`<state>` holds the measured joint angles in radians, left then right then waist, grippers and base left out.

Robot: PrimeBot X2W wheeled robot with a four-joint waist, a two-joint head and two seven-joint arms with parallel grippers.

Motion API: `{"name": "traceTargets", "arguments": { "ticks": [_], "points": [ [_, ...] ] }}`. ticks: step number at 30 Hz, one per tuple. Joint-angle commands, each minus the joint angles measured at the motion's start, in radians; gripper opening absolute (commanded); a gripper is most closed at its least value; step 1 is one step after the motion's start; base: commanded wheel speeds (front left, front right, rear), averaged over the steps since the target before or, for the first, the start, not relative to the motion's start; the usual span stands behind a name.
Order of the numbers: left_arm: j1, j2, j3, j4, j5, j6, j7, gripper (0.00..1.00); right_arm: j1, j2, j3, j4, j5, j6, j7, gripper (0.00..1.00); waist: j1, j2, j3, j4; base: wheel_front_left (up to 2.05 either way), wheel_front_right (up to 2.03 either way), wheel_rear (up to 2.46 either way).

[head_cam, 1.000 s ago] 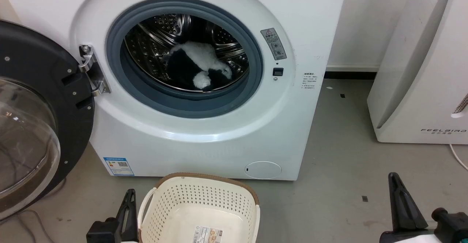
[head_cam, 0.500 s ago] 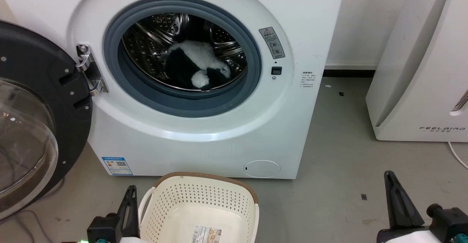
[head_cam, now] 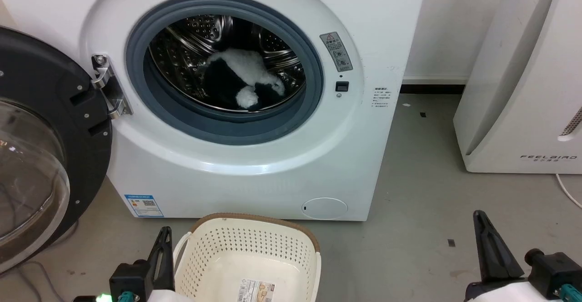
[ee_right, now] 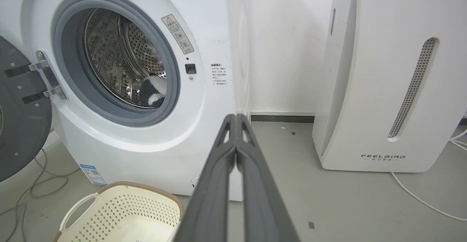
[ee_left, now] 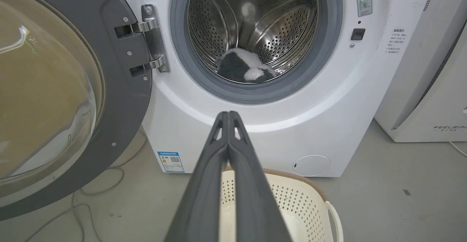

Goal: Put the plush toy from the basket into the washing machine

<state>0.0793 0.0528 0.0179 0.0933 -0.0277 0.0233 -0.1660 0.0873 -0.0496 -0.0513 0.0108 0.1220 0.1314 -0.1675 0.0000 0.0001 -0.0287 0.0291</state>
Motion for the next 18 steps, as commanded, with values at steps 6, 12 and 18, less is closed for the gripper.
{"name": "traceTargets", "arguments": {
  "ticks": [6,12,18],
  "points": [
    [-0.021,-0.001,-0.001,-0.014,0.010,-0.005,0.018,0.00,-0.021,0.000,0.007,-0.004,-0.020,0.000,0.018,0.00,0.0000,-0.0001,0.002,-0.003,0.00,0.00,0.00],
    [-0.026,-0.001,-0.002,-0.021,0.012,-0.006,0.030,0.00,-0.027,0.000,0.011,-0.004,-0.028,0.000,0.031,0.00,0.0000,-0.0001,0.005,-0.005,0.00,0.00,0.00],
    [-0.030,-0.001,-0.004,-0.026,0.013,-0.007,0.040,0.00,-0.031,0.000,0.014,-0.005,-0.035,0.000,0.041,0.00,0.0000,-0.0001,0.006,-0.007,0.00,0.00,0.00]
  ]
}}
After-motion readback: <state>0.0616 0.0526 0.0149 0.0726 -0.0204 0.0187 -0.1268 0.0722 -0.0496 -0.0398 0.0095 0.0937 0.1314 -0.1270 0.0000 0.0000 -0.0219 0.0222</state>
